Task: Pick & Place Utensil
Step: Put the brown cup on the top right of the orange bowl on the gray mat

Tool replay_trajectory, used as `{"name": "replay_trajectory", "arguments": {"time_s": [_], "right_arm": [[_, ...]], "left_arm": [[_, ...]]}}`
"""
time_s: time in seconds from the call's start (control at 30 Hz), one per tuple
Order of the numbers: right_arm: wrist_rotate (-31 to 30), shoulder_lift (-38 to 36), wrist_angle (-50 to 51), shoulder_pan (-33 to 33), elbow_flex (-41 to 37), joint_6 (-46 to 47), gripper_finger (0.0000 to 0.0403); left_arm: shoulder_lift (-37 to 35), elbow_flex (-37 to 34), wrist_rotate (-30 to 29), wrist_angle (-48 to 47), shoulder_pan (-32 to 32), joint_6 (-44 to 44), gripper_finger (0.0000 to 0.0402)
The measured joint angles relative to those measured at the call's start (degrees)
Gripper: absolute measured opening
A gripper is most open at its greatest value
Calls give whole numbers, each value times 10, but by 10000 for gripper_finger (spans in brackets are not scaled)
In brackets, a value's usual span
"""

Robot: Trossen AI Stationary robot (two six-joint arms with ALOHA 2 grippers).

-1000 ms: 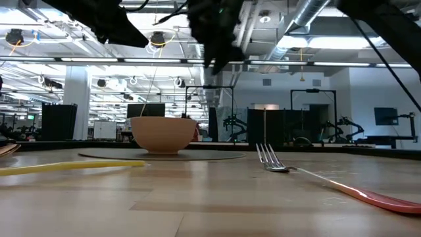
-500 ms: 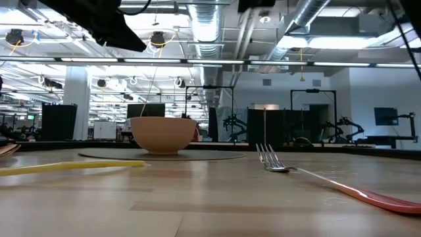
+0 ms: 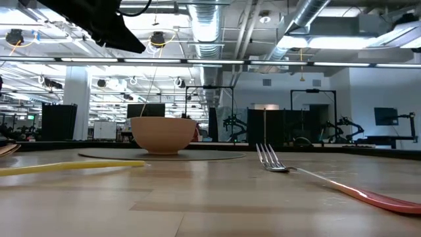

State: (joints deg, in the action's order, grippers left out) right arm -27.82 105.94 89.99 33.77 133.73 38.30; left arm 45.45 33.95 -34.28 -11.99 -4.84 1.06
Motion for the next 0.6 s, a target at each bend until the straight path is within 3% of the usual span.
{"name": "replay_trajectory", "arguments": {"time_s": [0.13,0.33,0.5,0.6], "right_arm": [[-47,-21,-1,59,-47,92,161],[-88,-79,-5,107,-214,265,141],[-54,-162,-17,119,-374,441,123],[12,-214,-38,122,-439,554,119]], "left_arm": [[0,0,0,5,0,2,145],[0,0,0,58,0,2,145],[0,0,0,100,0,2,145],[0,0,0,112,0,13,145]]}}
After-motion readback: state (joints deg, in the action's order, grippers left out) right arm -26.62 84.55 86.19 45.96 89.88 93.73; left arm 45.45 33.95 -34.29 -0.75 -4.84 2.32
